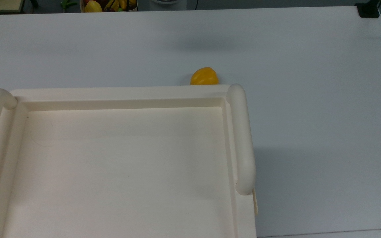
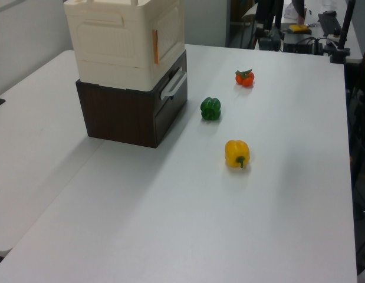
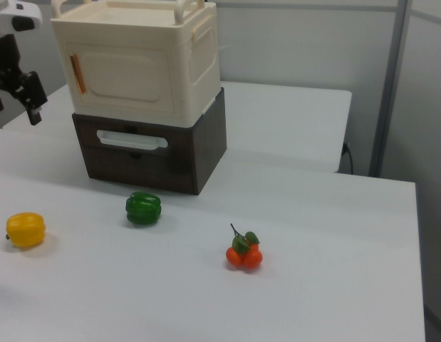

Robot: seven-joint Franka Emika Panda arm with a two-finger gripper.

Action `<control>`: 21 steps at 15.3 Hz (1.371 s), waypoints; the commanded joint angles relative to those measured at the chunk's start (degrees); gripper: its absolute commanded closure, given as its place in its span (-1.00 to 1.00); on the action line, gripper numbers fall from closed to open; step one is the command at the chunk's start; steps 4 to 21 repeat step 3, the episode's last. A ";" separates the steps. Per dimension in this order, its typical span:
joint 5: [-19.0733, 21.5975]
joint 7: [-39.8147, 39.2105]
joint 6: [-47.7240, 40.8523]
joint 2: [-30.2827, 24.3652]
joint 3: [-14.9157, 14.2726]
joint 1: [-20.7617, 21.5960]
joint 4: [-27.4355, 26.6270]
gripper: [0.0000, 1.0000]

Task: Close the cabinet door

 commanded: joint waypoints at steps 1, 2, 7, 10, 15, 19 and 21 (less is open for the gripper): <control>-0.96 -5.19 1.98 -0.53 -0.46 0.23 -1.44 -1.00; -0.96 -5.54 1.89 -0.35 -0.46 0.49 -1.53 -1.00; -0.96 -5.55 1.81 0.00 -0.46 0.58 -1.44 -1.00; -0.96 -5.55 1.81 0.00 -0.46 0.58 -1.44 -1.00; -0.96 -5.55 1.81 0.00 -0.46 0.58 -1.44 -1.00; -0.96 -5.55 1.81 0.00 -0.46 0.58 -1.44 -1.00; -0.96 -5.55 1.81 0.00 -0.46 0.58 -1.44 -1.00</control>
